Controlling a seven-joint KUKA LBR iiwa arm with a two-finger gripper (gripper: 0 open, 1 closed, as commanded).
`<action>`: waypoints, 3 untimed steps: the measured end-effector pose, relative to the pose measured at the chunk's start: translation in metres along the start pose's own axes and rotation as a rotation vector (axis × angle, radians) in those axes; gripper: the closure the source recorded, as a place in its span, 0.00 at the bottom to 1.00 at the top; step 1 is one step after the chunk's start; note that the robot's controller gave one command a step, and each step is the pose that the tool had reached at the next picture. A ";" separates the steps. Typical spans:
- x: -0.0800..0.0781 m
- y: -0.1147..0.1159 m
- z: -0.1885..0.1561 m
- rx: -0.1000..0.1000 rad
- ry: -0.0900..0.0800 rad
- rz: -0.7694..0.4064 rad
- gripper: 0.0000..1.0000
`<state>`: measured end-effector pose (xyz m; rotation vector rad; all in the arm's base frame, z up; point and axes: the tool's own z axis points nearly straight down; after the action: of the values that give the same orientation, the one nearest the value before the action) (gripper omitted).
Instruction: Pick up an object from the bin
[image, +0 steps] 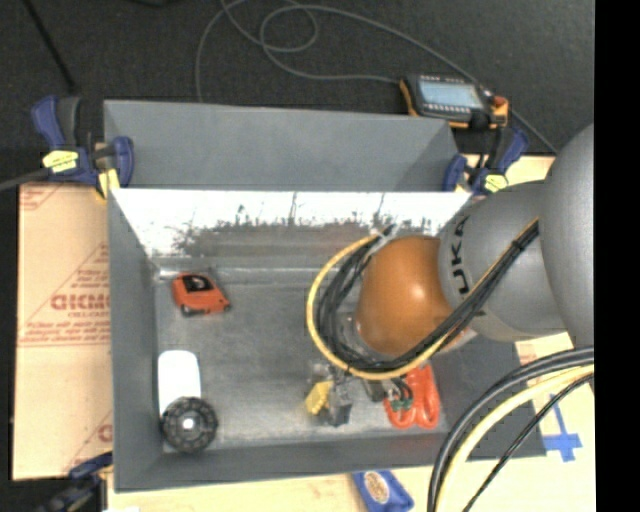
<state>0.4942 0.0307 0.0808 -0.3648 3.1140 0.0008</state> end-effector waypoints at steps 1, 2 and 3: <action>-0.008 0.009 -0.054 -0.001 0.011 0.002 1.00; -0.035 -0.005 -0.065 0.003 -0.012 -0.019 1.00; -0.021 -0.010 -0.072 -0.003 0.018 -0.015 1.00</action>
Offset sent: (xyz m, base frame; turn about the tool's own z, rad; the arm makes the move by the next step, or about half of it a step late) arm 0.0663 -0.0121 -0.0108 -0.0571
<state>0.5167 0.0256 0.1526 -0.3906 3.1296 0.0014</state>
